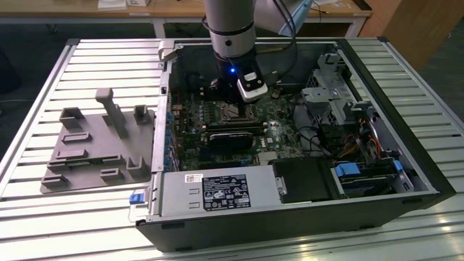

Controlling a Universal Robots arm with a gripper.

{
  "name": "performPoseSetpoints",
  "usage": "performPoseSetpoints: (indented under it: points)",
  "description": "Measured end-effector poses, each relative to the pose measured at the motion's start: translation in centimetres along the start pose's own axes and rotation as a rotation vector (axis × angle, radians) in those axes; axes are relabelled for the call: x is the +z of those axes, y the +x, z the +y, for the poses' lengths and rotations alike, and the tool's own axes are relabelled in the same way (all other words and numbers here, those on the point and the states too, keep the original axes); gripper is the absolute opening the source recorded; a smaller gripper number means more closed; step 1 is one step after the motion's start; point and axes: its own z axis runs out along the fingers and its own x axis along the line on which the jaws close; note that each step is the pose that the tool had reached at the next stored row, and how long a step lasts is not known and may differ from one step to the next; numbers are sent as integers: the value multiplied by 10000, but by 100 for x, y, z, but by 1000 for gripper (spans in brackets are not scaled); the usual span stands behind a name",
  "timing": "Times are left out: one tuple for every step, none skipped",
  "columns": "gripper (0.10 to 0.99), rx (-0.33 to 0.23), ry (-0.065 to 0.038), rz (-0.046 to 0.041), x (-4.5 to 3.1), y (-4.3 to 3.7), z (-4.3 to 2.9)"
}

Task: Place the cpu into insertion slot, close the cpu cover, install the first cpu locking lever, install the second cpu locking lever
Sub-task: 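Install the second cpu locking lever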

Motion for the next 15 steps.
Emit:
performPoseSetpoints:
  points:
    - [102, 0, 0, 0, 2, -1, -7]
    - [102, -12, -1, 1, 7, -1, -15]
    - [102, -44, -5, 7, 16, 2, -23]
    - [102, -89, -11, 17, 27, 6, -29]
    - [102, -139, -17, 29, 36, 11, -36]
    - [102, -186, -23, 40, 44, 17, -43]
    - [102, -226, -28, 48, 48, 28, -48]
    - [102, -247, -31, 49, 49, 37, -52]
    - [102, -257, -30, 50, 49, 40, -52]
    - [102, -259, -31, 51, 49, 41, -52]
    - [102, -260, -31, 51, 49, 41, -52]
    - [102, -260, -31, 51, 48, 41, -52]
    - [102, -260, -32, 51, 49, 41, -53]
    - [102, -260, -26, 79, 50, 41, -53]
    - [102, -258, 0, 193, 53, 42, -54]
